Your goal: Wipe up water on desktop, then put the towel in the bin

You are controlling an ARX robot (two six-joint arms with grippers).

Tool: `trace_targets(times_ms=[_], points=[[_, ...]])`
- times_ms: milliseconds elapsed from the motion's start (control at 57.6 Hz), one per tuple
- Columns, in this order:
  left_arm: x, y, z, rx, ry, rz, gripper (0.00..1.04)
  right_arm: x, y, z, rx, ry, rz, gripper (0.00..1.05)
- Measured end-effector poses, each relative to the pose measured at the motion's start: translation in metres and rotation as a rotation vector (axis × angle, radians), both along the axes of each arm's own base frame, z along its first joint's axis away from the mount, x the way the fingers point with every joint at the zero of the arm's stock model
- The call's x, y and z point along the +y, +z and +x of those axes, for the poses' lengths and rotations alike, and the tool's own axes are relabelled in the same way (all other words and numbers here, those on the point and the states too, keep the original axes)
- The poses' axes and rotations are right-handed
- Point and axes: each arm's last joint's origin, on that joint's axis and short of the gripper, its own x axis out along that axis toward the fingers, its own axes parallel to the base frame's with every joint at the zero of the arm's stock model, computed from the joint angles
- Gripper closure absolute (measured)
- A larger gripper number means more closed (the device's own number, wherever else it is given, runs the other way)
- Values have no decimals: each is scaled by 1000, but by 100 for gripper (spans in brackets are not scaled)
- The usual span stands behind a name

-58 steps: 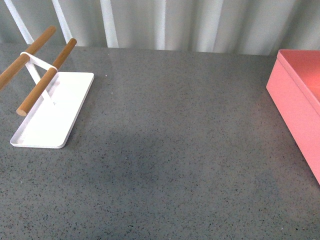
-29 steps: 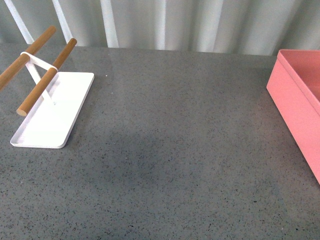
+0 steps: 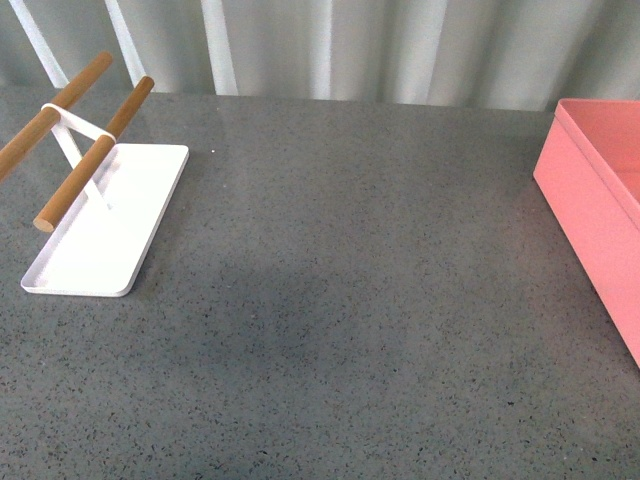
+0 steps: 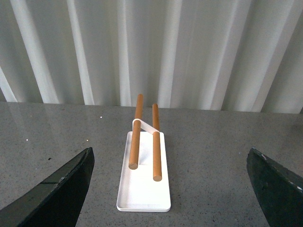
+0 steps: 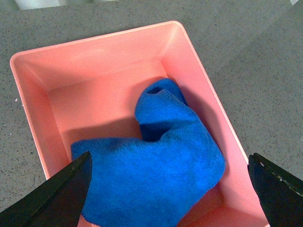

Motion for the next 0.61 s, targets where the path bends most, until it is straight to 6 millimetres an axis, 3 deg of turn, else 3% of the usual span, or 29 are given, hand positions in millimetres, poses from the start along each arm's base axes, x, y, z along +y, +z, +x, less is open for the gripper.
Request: trace_targets(times_ms=[208,278,365,486,608], points=[[0,0,0,0,0,0,7,-1,-1,1,-34,21,20,8],[0,0,0,0,2,0,7,0,-11,-3,-341,255,131,22],[0,0,0,0,0,0,7,8,-21,-28,-601,409,118,38],[0,0,0,0,0,0,7,16,-19,-64,-781,449,59,61],[0,0,0,0,0,0,7,22,-36,-99,-766,449,62,91]])
